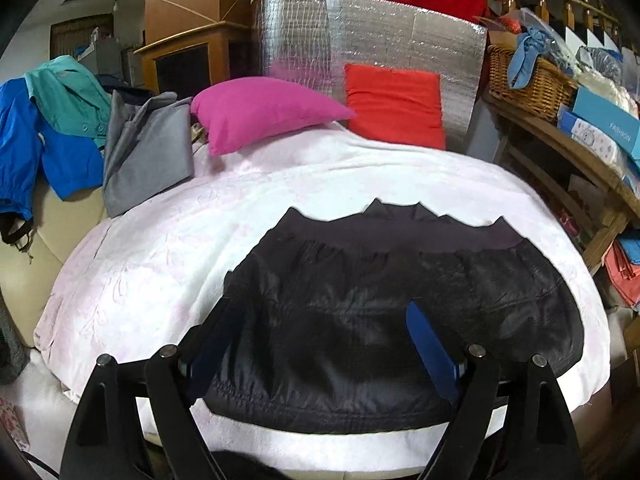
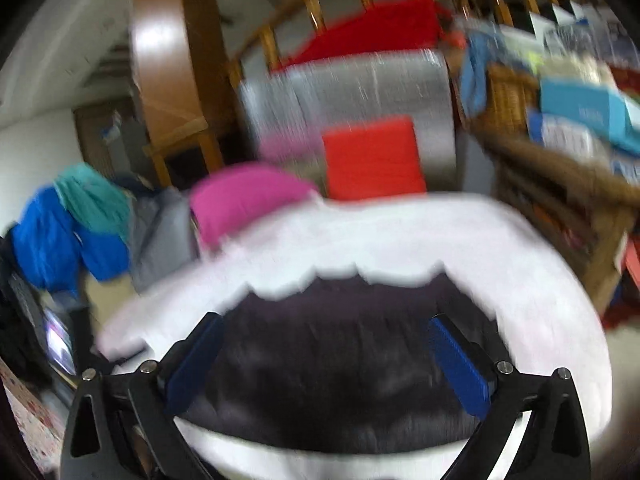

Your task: Fold large clothes

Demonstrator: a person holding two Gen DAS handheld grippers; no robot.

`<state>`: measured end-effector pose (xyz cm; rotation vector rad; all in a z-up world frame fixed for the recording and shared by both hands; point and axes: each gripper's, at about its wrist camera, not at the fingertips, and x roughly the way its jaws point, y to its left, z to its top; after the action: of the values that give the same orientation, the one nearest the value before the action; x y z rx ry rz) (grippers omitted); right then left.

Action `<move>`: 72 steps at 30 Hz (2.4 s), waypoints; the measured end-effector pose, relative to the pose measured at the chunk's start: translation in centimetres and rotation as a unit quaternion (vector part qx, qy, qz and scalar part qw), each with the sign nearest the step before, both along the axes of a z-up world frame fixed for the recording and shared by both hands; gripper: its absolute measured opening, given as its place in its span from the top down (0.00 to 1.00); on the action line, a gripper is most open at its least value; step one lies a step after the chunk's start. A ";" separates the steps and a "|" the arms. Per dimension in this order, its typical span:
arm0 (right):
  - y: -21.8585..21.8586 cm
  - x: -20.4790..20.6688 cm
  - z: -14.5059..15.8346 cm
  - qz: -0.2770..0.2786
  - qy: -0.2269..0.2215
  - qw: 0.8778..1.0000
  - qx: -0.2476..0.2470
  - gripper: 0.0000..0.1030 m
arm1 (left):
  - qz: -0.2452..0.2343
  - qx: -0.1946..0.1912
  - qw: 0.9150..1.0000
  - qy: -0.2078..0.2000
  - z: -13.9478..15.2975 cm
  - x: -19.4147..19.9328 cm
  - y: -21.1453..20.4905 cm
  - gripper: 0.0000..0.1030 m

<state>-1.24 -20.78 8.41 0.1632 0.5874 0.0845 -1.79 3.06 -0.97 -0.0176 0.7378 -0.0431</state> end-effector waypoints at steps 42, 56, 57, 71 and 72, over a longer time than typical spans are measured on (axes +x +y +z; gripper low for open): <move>-1.4 1.6 -7.9 -0.029 0.086 0.996 0.003 0.00 | 0.001 0.031 0.999 0.032 -2.4 1.0 -0.9 0.16; -1.4 2.0 -8.6 -0.028 0.090 0.996 0.001 0.00 | 0.002 0.034 0.999 0.039 -3.0 1.2 -1.1 0.16; -1.4 2.0 -8.5 -0.028 0.090 0.996 0.001 0.00 | 0.001 0.033 0.999 0.039 -2.9 1.1 -1.1 0.16; -1.3 1.8 -8.3 -0.032 0.086 0.996 -0.003 0.00 | 0.002 0.030 0.999 0.038 -2.9 0.8 -1.2 0.16; -1.2 1.8 -8.3 -0.032 0.086 0.996 -0.003 0.00 | 0.002 0.030 0.999 0.038 -2.9 0.8 -1.2 0.16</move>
<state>0.54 -22.02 0.07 0.1839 0.7538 0.0060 -0.96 1.86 -3.88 0.0358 0.8157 -0.0164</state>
